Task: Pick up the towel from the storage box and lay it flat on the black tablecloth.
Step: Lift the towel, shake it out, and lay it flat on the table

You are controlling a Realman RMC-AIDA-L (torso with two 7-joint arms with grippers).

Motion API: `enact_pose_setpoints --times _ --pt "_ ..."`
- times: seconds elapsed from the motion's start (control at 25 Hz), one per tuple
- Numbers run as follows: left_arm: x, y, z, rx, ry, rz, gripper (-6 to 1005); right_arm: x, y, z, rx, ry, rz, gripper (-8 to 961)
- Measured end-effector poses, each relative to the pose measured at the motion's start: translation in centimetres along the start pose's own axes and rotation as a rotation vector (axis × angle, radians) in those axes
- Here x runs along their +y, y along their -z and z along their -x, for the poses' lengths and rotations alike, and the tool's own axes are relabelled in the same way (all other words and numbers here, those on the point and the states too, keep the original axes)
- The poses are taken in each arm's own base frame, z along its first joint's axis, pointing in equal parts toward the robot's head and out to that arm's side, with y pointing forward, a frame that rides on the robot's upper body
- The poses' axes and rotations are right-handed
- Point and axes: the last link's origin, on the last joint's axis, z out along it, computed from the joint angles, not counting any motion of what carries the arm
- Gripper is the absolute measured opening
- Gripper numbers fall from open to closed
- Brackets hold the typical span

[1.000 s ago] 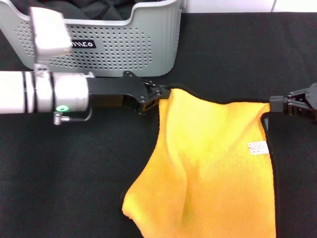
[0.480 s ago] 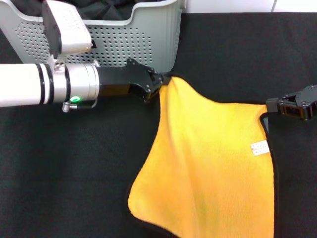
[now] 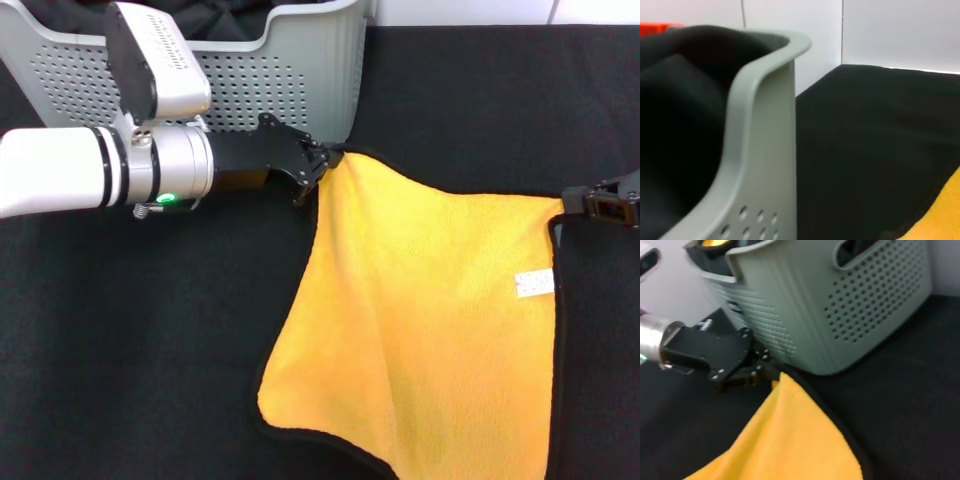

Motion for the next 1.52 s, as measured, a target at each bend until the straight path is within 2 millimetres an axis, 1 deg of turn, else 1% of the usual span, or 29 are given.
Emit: enact_pose_setpoints --times 0.36,0.6,0.8,1.12,1.28,1.48,1.52 --pt "0.6 -0.6 0.0 0.007 -0.048 0.012 12 -0.5 -0.2 -0.1 0.075 -0.023 -0.04 7" --pt "0.5 -0.6 0.4 -0.007 -0.073 -0.003 12 -0.8 0.5 0.1 0.076 -0.041 -0.069 7" --pt "0.4 -0.6 0.5 -0.007 -0.101 -0.015 12 -1.1 0.7 -0.1 0.115 -0.053 -0.103 7" --pt "1.2 -1.0 0.9 -0.002 -0.142 -0.002 13 -1.3 0.1 -0.1 0.142 -0.03 -0.15 7" --pt "1.4 -1.2 1.0 -0.005 -0.142 0.001 25 -1.1 -0.3 -0.2 0.162 -0.02 -0.147 10" --pt "1.4 -1.3 1.4 -0.024 -0.138 -0.011 44 -0.9 -0.3 -0.5 0.162 -0.015 -0.15 15" --pt "1.4 -1.3 1.5 -0.026 -0.134 -0.015 69 -0.8 -0.3 -0.5 0.159 -0.013 -0.153 48"
